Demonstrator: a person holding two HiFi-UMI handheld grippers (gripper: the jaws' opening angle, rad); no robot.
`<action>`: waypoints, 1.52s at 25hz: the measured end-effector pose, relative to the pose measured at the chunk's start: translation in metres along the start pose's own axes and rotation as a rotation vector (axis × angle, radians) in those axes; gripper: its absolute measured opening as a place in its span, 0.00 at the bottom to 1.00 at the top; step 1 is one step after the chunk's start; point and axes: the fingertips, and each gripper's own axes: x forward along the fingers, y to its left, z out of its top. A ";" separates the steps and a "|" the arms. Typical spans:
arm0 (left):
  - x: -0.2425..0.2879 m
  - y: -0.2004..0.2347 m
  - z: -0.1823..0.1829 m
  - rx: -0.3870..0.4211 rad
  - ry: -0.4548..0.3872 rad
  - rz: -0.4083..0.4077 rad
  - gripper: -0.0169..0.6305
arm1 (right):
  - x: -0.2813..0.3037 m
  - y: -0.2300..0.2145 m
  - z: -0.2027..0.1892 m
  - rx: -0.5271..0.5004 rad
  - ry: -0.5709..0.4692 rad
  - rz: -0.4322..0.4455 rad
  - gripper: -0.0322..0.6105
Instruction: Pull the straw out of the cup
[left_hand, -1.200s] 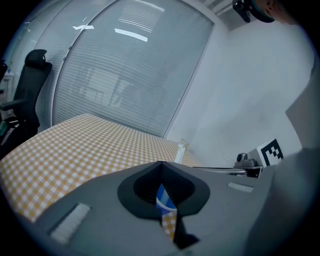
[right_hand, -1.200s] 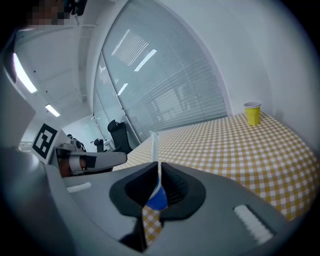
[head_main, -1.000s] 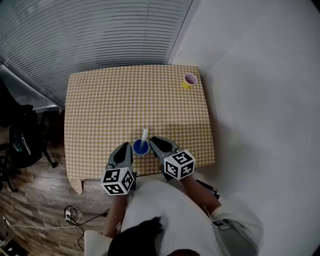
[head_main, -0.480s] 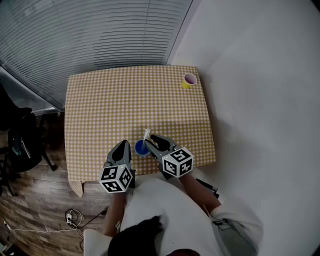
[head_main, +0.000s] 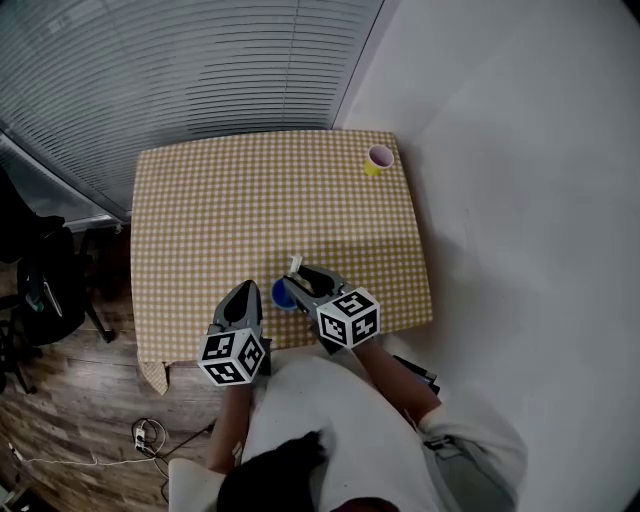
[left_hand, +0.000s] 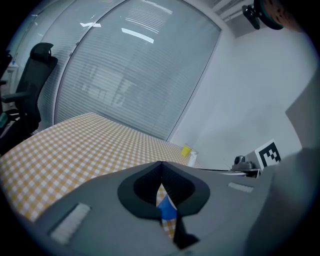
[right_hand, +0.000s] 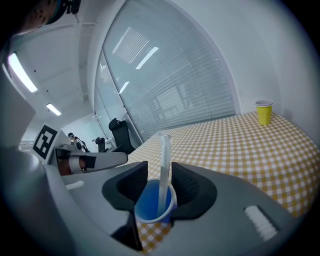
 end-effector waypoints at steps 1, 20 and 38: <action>-0.001 0.001 0.000 -0.002 -0.002 0.002 0.05 | 0.002 0.000 0.001 -0.002 0.000 0.000 0.29; -0.003 0.004 0.002 0.002 -0.009 -0.014 0.05 | 0.008 -0.005 0.004 -0.016 -0.011 -0.056 0.14; 0.003 -0.001 0.004 0.006 -0.002 -0.035 0.05 | -0.004 -0.003 0.022 0.005 -0.088 -0.059 0.13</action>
